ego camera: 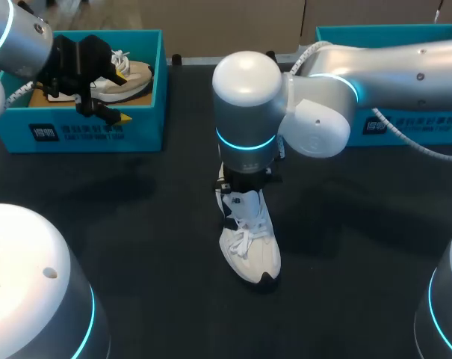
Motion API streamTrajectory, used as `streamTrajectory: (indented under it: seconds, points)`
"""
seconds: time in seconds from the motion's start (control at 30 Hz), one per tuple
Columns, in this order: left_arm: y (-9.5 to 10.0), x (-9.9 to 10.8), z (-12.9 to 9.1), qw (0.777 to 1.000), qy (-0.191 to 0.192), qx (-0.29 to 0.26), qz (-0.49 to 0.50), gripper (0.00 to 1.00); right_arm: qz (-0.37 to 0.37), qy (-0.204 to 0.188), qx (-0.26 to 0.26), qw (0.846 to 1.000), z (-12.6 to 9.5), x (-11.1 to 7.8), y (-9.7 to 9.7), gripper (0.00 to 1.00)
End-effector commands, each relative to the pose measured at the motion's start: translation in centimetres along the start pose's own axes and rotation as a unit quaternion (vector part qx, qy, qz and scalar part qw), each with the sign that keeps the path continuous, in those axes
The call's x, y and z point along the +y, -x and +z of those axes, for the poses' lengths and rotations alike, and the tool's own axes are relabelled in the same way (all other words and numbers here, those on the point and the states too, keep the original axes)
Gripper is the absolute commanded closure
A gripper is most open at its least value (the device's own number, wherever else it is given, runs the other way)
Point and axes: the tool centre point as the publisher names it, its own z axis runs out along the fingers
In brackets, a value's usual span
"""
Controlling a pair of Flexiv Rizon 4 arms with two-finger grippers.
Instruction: Take the shoe out of the shoebox, open the shoe tongue, remove and reinsert the insole, then place the shoe into the shoebox
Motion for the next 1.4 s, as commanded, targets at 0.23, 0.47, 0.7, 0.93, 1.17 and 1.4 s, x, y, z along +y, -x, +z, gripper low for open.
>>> streamTrajectory:
  seconds: [0.23,0.47,0.7,0.93,1.17,1.4]
  points:
    - [-0.1,0.0,-0.1,1.0,0.002,0.0,0.0,0.0,-0.025,0.044,-0.024,0.998,-3.6,1.9,0.0,1.0]
    - [-0.1,0.0,-0.1,1.0,0.002,0.0,0.0,0.0,-0.039,0.066,-0.022,0.997,-1.6,4.0,0.5,1.0]
    - [-0.1,0.0,-0.1,1.0,0.002,0.0,0.0,0.0,-0.048,0.064,0.002,0.997,1.2,4.6,0.4,1.0]
    - [-0.1,0.0,-0.1,1.0,0.002,0.0,0.0,0.0,-0.053,0.05,0.013,0.997,3.0,4.4,0.3,1.0]
    - [-0.1,0.0,-0.1,1.0,0.002,0.0,0.0,0.0,-0.047,0.065,0.002,0.997,0.5,3.8,0.7,1.0]
    - [-0.1,0.0,-0.1,1.0,0.002,0.0,0.0,0.0,-0.051,0.113,-0.011,0.992,-1.2,5.9,0.6,1.0]
